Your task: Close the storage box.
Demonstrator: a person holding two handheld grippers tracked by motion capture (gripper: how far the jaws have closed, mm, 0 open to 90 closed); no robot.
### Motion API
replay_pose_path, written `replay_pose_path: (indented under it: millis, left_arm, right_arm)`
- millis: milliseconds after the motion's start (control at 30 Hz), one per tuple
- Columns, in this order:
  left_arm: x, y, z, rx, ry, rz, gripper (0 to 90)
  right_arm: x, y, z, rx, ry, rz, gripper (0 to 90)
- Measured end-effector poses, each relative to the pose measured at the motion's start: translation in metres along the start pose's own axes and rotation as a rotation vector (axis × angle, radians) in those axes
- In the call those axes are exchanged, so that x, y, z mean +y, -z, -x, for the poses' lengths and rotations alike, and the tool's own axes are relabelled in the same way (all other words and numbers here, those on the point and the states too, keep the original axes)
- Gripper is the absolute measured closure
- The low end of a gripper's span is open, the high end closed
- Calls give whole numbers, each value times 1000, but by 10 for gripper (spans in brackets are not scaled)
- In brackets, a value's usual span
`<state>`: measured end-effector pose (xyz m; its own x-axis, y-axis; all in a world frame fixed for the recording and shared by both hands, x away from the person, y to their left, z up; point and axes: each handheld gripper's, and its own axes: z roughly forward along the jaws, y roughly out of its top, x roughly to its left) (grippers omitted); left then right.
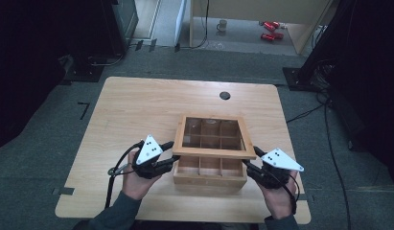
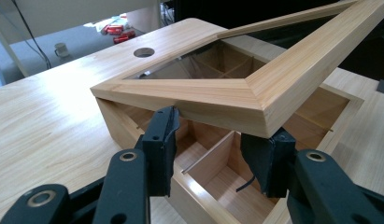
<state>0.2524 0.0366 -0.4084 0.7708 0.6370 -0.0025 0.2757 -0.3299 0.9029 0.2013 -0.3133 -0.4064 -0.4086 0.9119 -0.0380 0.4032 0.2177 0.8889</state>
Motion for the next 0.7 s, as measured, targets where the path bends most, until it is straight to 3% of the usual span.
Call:
replay_pose_path:
  millis: [333, 500, 700]
  left_arm:
    - [-11, 7, 2, -8, 34, 2, 525]
    - [-14, 8, 6, -8, 7, -24, 512]
    - [-16, 10, 9, -19, 5, -24, 498]
  right_arm:
    - [-5, 1, -3, -13, 5, -4, 515]
    - [-5, 1, -2, -11, 4, -3, 515]
    - [-9, 1, -4, -17, 16, -12, 515]
